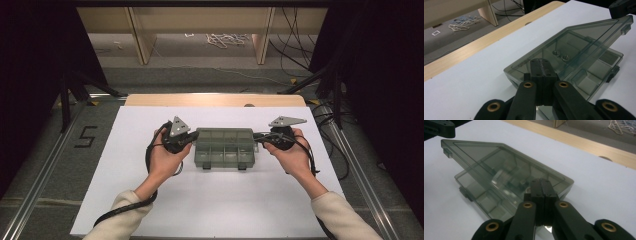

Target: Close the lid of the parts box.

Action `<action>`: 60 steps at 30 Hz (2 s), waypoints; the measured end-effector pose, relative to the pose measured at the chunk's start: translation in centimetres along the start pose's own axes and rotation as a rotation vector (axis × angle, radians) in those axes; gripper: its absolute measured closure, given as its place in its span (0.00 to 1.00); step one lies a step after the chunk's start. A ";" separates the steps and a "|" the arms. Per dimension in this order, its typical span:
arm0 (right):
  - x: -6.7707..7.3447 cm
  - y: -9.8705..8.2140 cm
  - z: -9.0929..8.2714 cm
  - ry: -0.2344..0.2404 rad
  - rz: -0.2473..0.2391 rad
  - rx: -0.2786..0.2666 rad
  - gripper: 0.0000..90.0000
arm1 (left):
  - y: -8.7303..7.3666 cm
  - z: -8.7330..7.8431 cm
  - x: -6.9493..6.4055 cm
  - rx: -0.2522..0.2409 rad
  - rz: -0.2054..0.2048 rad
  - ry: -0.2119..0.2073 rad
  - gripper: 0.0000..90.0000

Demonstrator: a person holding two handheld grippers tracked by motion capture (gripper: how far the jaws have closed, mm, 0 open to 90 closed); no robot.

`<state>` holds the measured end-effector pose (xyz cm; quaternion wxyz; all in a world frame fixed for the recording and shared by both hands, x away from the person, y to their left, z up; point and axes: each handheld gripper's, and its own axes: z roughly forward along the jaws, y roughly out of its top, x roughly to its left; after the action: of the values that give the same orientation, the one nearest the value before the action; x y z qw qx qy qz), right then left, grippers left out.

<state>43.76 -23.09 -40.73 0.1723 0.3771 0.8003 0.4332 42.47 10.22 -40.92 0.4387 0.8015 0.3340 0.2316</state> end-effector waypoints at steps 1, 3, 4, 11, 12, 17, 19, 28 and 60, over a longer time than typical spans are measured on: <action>0.0 -0.1 0.0 -0.004 0.001 0.003 1.00 | -0.2 0.1 -0.1 -0.001 -0.008 -0.003 1.00; 0.1 -0.5 0.1 0.005 0.002 0.015 1.00 | -0.5 0.1 -0.1 0.013 -0.005 -0.008 1.00; 0.2 -0.7 0.0 0.012 0.009 0.040 1.00 | -0.7 0.2 -0.2 0.018 -0.010 -0.012 1.00; 0.5 -1.8 0.5 0.039 0.001 0.095 1.00 | -2.0 0.6 -0.7 0.046 -0.018 -0.027 1.00; 0.5 -1.9 0.6 0.033 -0.007 0.088 1.00 | -2.2 0.6 -0.8 0.054 -0.022 -0.033 1.00; 0.8 -2.5 0.9 0.044 0.002 0.129 1.00 | -3.2 0.8 -0.8 0.103 -0.009 -0.046 1.00; 0.9 -2.9 1.2 0.043 0.005 0.137 1.00 | -3.6 1.1 -1.1 0.095 -0.022 -0.044 1.00; 0.8 -3.5 1.5 0.058 0.016 0.177 1.00 | -4.3 1.6 -1.5 0.124 -0.010 -0.060 1.00; 0.8 -3.7 0.7 0.047 0.089 0.065 0.96 | -4.2 0.9 -1.4 0.063 -0.040 -0.044 0.96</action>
<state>41.96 -23.35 -44.16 0.1219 0.4074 0.8002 0.4228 40.72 10.34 -45.14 0.4251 0.8129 0.3475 0.1943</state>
